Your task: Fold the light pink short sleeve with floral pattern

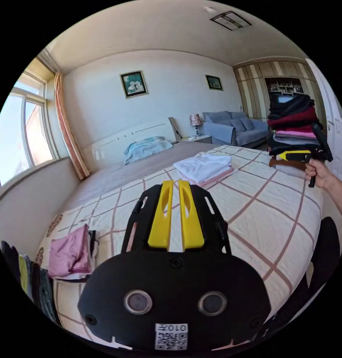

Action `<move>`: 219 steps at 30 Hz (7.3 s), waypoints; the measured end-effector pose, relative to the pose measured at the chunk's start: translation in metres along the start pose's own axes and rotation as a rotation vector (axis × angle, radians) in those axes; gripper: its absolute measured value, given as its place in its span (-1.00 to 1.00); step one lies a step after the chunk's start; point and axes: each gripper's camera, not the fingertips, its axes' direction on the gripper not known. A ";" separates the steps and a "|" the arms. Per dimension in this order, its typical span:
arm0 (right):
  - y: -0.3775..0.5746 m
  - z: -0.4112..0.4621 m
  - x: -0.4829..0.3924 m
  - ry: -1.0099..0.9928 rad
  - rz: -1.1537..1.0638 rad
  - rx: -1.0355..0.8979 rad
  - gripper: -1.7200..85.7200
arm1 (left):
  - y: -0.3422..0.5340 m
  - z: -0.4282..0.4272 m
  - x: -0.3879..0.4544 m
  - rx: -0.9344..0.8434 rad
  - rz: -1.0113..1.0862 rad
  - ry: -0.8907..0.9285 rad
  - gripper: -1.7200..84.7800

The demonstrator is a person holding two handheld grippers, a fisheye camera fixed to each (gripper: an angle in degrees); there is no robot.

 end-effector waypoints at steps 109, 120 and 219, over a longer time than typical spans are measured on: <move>-0.167 -0.108 -0.096 -0.138 -0.120 -0.196 -0.61 | 0.206 0.003 -0.156 -0.415 -0.712 1.043 -0.93; -0.047 -0.052 -0.238 -0.037 -0.429 -0.319 -0.64 | 0.212 0.057 -0.135 -0.532 -0.675 0.962 -0.85; -0.004 -0.129 0.082 0.185 0.254 -0.321 -0.88 | 0.163 0.088 -0.271 -0.504 -0.683 0.796 -0.88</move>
